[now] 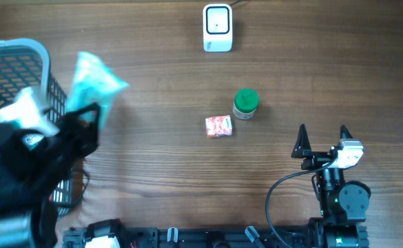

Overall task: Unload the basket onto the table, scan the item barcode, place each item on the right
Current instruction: 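Place the wipes pack next to the tissue pack and release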

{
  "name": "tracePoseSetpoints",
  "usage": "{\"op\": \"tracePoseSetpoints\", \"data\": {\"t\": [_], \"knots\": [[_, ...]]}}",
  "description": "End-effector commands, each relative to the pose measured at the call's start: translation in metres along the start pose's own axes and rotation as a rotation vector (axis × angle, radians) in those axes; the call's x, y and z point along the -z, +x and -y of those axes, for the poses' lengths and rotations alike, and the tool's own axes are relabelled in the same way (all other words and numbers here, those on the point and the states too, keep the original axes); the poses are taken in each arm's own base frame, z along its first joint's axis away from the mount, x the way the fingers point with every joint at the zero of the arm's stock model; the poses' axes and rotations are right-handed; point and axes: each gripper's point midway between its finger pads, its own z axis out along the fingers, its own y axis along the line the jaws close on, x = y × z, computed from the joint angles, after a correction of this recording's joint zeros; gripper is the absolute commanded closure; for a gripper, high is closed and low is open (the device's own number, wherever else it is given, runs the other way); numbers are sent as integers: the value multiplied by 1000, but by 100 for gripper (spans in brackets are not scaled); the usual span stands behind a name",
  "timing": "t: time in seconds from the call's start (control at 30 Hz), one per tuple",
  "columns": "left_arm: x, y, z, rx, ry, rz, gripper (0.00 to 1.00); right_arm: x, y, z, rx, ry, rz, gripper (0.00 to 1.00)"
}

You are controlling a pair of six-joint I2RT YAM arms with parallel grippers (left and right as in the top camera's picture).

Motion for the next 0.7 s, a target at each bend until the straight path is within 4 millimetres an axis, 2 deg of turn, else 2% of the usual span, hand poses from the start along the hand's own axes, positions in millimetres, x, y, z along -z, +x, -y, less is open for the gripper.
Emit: {"op": "tracePoseSetpoints", "data": {"t": [0.0,0.13,0.23,0.3,0.37,0.47,0.57,0.67], "knots": [[-54,49,-1,-89,22,-282,96,0,-2,2,-17,10,9,0],[-125,114,-37,-138,-177,-565,96,0,-2,2,-17,10,9,0],[-173,155,-43,-165,-228,-696,96,0,-2,2,-17,10,9,0],[-211,178,-49,-204,-267,-722,96,0,-2,2,-17,10,9,0],[-238,190,-63,-155,-354,-698,96,0,-2,2,-17,10,9,0],[-268,204,-76,-102,-407,-677,96,0,-2,2,-17,10,9,0],[-278,208,-95,34,-526,-616,96,0,-2,2,-17,10,9,0],[-285,224,-86,107,-541,-600,96,0,-2,2,-17,10,9,0]]}}
